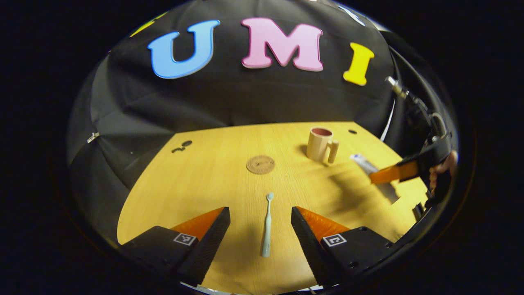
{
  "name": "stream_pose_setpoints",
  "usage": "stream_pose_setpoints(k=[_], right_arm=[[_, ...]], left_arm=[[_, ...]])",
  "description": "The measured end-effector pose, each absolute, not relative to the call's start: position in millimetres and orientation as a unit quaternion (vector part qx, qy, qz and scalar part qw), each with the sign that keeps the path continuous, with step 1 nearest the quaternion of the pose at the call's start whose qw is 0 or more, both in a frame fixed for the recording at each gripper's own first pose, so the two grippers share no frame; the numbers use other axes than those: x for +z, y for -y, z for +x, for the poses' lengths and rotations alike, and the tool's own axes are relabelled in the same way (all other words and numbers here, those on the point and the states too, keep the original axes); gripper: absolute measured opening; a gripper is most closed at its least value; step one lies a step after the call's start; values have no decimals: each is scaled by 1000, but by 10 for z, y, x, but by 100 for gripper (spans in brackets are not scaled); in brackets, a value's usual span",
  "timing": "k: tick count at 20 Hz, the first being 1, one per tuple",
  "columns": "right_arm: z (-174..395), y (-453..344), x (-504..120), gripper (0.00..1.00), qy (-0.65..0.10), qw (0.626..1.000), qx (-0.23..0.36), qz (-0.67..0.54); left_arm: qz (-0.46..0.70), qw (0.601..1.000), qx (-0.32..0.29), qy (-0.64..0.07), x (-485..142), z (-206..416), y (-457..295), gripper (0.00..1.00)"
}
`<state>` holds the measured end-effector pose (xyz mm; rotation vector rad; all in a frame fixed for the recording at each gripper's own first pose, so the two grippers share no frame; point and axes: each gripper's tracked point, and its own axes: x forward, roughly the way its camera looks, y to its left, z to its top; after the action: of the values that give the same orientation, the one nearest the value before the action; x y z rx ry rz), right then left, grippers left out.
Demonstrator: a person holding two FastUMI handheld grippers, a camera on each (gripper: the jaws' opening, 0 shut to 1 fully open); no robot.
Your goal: Put the toothbrush and toothpaste on the desktop into the cup, then pick up the cup and place it on the coaster on the desktop.
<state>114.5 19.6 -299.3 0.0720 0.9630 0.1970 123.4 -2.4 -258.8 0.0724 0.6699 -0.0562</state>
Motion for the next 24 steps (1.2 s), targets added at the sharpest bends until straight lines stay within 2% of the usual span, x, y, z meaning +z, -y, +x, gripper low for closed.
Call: stream_pose_setpoints(k=[4, 5, 7, 8, 9, 10, 12, 13, 14, 17, 19, 24], right_arm=[[1054, 94, -2974, 31, -461, 884, 73, 33], [1020, 128, -2970, 25, -463, 883, 70, 35], [970, 172, -2966, 25, -464, 882, 67, 41], [955, 170, -2956, 31, -463, 883, 66, 43], [957, 168, -2952, 31, -461, 884, 67, 43], [951, 156, -2942, 25, -459, 885, 68, 42], [946, 136, -2925, 25, -455, 886, 72, 41], [943, 131, -2925, 25, -455, 887, 75, 41], [938, 125, -2922, 31, -454, 887, 78, 40], [926, 112, -2927, 31, -452, 887, 86, 41], [932, 125, -2938, 31, -453, 886, 91, 42], [925, 124, -2943, 31, -449, 888, 96, 38]], left_arm=[[53, 916, -35, -397, -3176, 1406, 34, 95], [48, 910, -37, -410, -3275, 1423, 38, 95], [43, 899, -33, -435, -3435, 1439, 12, 94], [43, 894, -32, -445, -3491, 1444, -1, 93], [43, 890, -32, -453, -3555, 1445, 7, 91], [41, 886, -35, -460, -3589, 1430, 22, 89], [19, 886, -45, -462, -3612, 1439, 91, 86], [17, 886, -42, -461, -3611, 1442, 97, 70], [16, 885, -44, -463, -3634, 1465, 110, 66], [14, 890, -48, -454, -3629, 1492, 175, 34], [20, 887, -53, -457, -3617, 1490, 174, 17], [18, 887, -59, -457, -3590, 1526, 177, 7]])
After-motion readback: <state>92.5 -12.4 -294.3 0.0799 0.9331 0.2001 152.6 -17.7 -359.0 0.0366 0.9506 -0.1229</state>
